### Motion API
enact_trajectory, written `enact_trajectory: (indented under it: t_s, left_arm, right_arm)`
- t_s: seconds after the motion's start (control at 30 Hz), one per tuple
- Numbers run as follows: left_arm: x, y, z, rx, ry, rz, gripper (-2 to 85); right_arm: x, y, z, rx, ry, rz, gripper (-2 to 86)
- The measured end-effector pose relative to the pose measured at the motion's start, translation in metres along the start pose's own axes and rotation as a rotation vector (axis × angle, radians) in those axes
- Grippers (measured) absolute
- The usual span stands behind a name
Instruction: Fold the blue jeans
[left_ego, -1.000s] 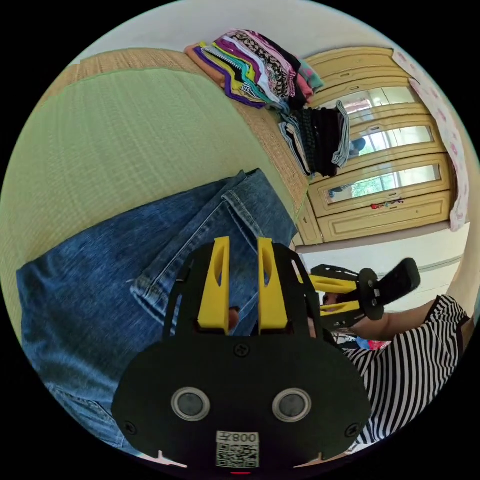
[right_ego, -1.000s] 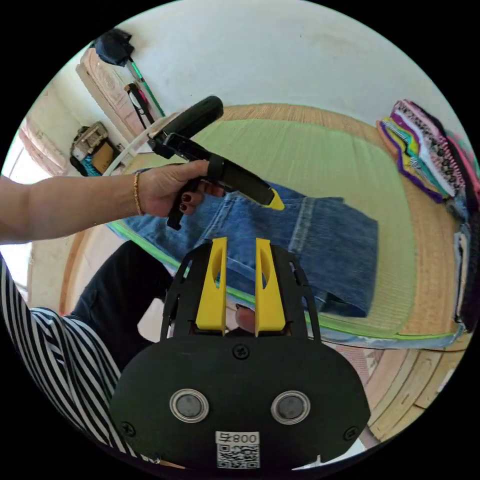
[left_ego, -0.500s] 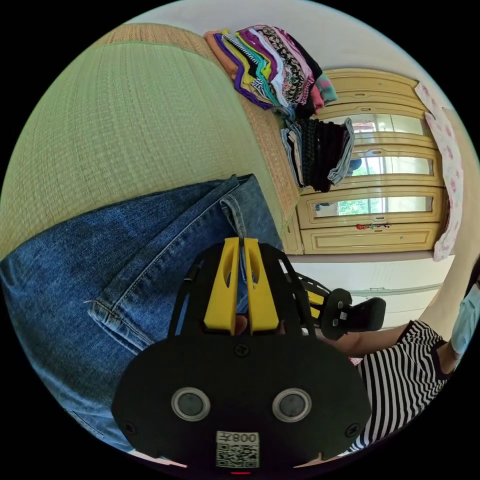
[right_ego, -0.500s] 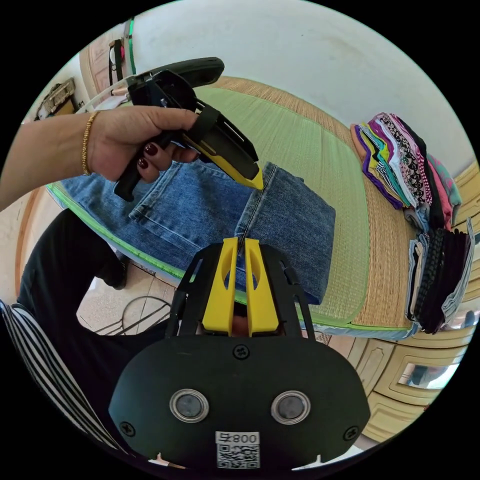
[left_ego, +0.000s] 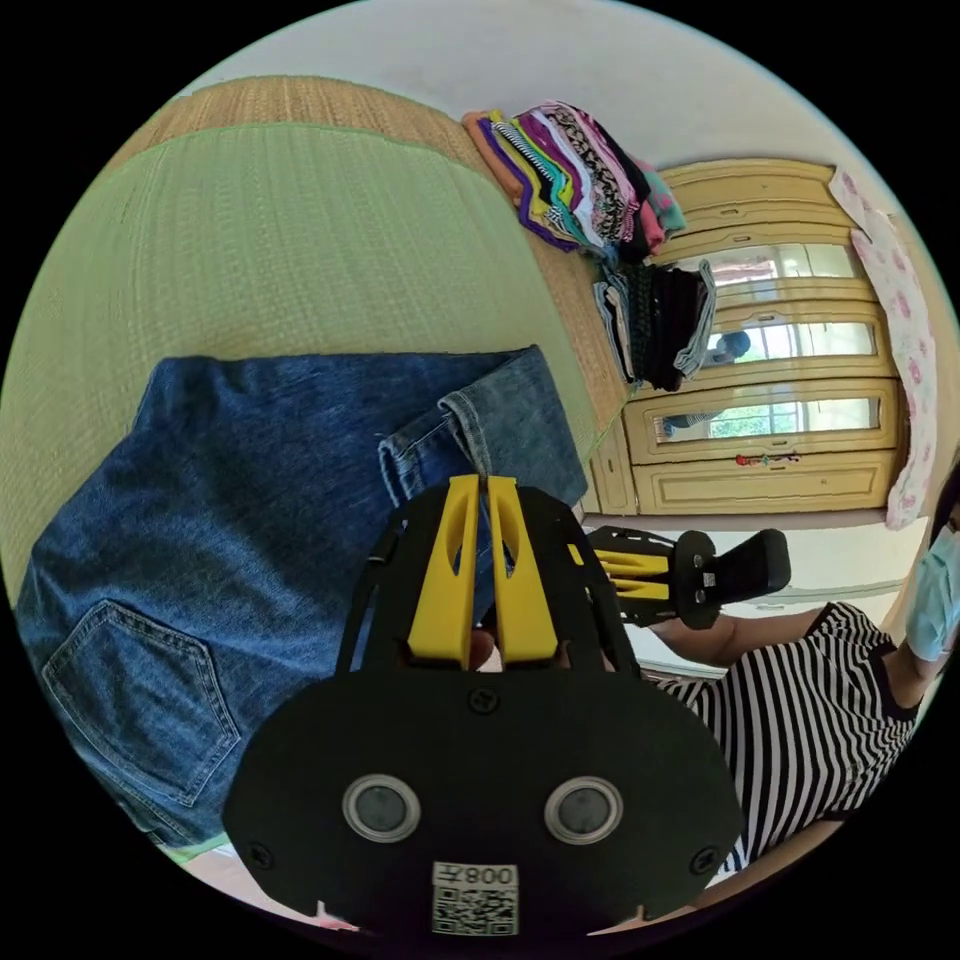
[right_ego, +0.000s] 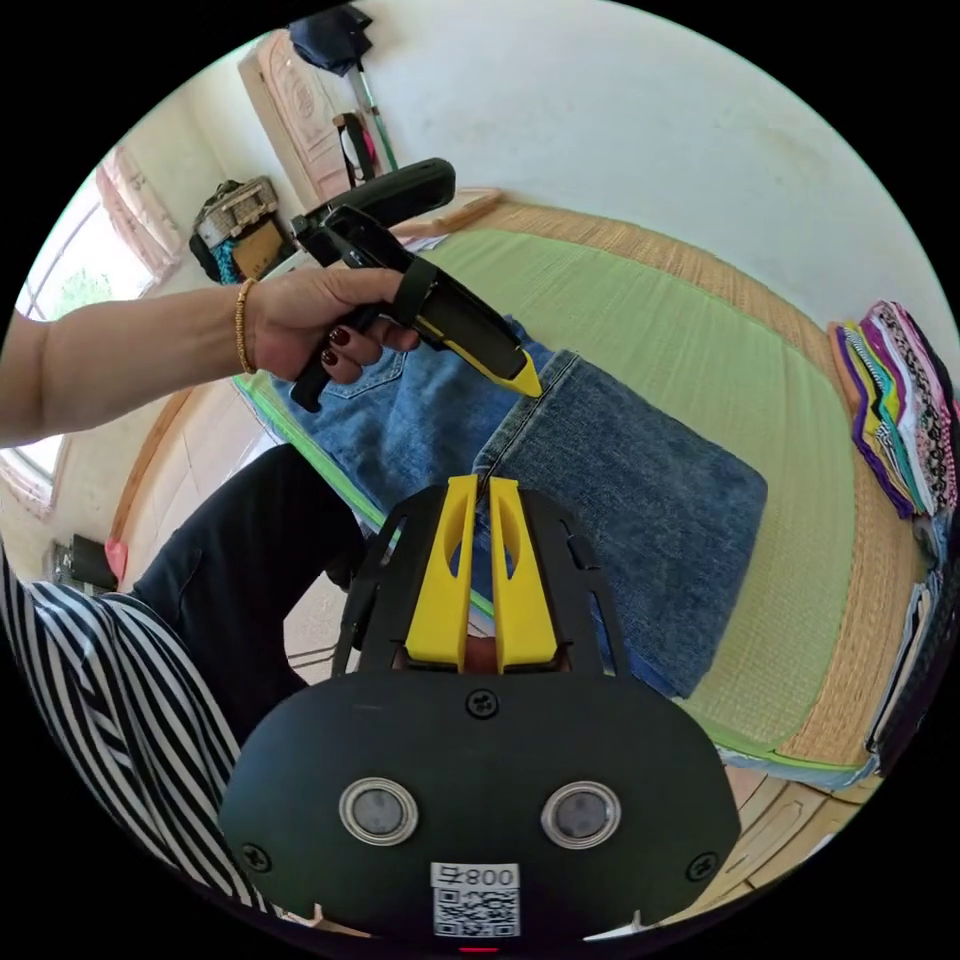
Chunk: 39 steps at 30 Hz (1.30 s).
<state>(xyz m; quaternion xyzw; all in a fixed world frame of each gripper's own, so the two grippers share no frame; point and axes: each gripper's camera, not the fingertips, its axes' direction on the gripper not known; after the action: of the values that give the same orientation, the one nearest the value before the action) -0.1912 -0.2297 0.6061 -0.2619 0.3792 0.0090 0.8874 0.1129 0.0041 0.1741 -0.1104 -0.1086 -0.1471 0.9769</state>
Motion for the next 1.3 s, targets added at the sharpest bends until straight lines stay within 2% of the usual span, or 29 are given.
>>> enact_trajectory:
  t_s: [0.17, 0.5, 0.63, 0.73, 0.87, 0.97, 1.13, 1.3]
  left_arm:
    - [-0.022, 0.01, 0.012, -0.045, -0.041, -0.043, 1.6]
    - [-0.025, 0.026, 0.012, -0.037, -0.053, -0.055, 1.8]
    - [-0.014, 0.035, 0.007, -0.021, -0.071, -0.04, 1.7]
    - [0.001, 0.044, 0.001, 0.002, -0.114, -0.023, 1.3]
    - [0.031, 0.062, -0.019, 0.128, -0.224, -0.01, 0.5]
    - [0.057, 0.062, -0.022, 0.199, -0.254, 0.027, 0.2]
    - [0.068, 0.044, 0.009, 0.147, -0.355, -0.003, 0.0]
    - [0.086, 0.049, 0.015, 0.158, -0.362, 0.015, 0.0]
  right_arm:
    - [0.008, -0.009, 0.039, -0.105, -0.022, -0.004, 2.2]
    - [0.036, -0.01, 0.053, -0.123, -0.093, 0.011, 2.0]
    - [0.05, -0.003, 0.039, -0.089, -0.157, 0.017, 0.8]
    - [0.064, 0.002, 0.038, -0.069, -0.126, 0.058, 0.4]
    - [0.081, 0.009, 0.067, -0.145, -0.107, 0.085, 0.2]
    - [0.09, 0.016, 0.067, -0.124, -0.107, 0.089, 0.1]
    - [0.105, 0.024, 0.067, -0.134, -0.113, 0.087, 0.2]
    - [0.128, 0.031, 0.049, -0.114, -0.154, 0.092, 0.1]
